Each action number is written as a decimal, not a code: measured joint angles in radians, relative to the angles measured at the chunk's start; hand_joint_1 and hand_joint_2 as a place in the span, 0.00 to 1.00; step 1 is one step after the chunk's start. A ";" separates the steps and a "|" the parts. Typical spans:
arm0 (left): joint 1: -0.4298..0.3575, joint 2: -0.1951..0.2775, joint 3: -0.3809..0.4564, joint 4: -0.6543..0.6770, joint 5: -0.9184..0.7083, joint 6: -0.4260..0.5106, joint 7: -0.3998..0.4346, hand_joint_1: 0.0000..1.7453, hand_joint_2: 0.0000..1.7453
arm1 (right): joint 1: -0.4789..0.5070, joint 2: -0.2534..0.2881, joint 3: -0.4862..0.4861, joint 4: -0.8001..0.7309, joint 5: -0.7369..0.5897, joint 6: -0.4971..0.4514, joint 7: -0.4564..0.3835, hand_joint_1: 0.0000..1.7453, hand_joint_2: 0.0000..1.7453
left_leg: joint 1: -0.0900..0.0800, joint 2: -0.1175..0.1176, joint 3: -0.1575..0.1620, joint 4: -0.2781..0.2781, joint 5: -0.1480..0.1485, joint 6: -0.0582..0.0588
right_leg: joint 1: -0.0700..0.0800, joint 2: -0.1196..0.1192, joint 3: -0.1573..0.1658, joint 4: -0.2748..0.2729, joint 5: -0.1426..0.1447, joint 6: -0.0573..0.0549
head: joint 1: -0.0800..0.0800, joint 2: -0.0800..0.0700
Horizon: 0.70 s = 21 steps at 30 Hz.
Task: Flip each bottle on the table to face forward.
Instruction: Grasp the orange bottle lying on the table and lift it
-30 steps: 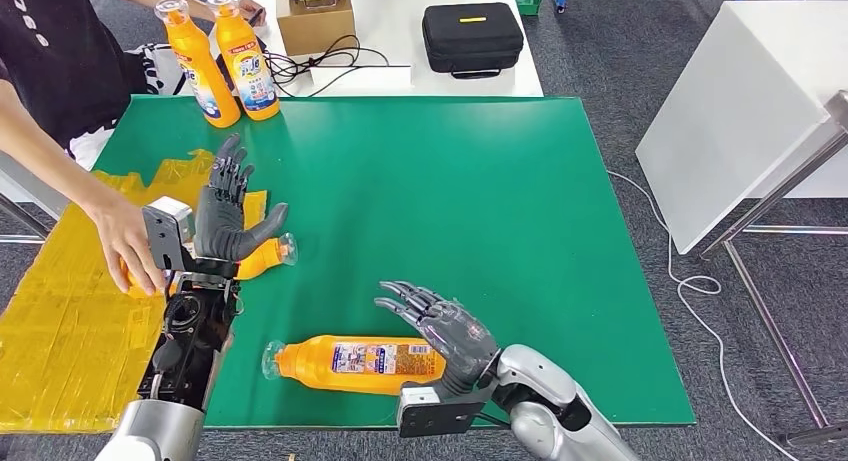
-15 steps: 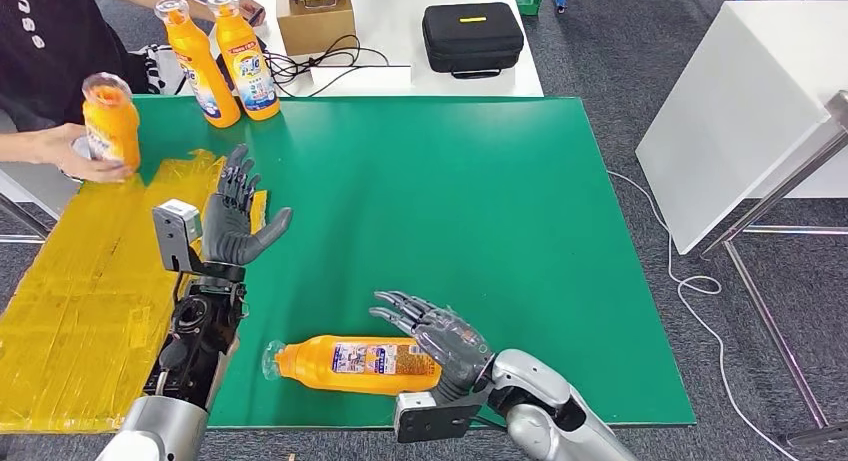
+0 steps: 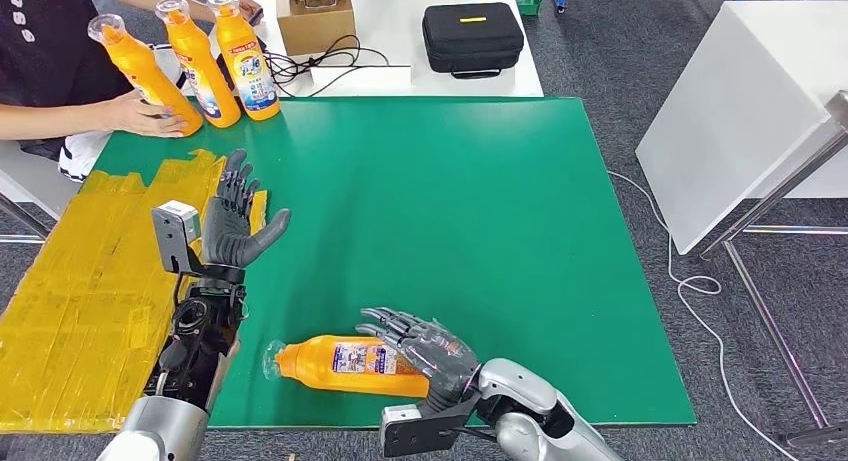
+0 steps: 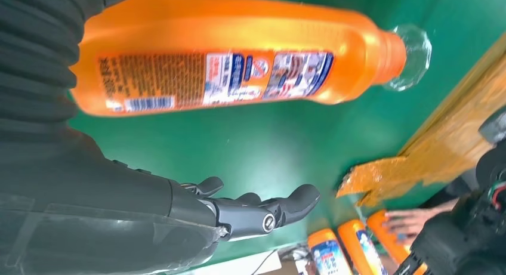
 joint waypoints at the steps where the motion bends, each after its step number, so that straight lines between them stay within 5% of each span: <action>1: 0.000 0.000 0.000 0.002 0.003 0.000 0.001 0.00 1.00 | 0.000 0.002 0.004 0.003 0.000 0.003 0.001 0.00 1.00 | 0.000 0.000 0.000 0.000 0.000 0.000 | 0.000 0.000 0.000 0.000 0.000 0.000 | 0.000 0.000; 19: 0.000 0.000 0.009 0.009 0.033 -0.007 0.016 0.00 1.00 | 0.000 0.022 0.029 0.081 0.045 0.009 0.076 0.00 1.00 | 0.000 0.000 0.000 0.000 0.000 0.000 | 0.000 0.000 0.000 0.000 0.000 0.000 | 0.000 0.000; 21: 0.000 0.000 0.010 0.009 0.036 -0.008 0.017 0.00 1.00 | 0.000 0.024 0.031 0.090 0.056 0.008 0.092 0.00 0.50 | 0.000 0.000 0.000 0.000 0.000 0.000 | 0.000 0.000 0.000 0.000 0.000 0.000 | 0.000 0.000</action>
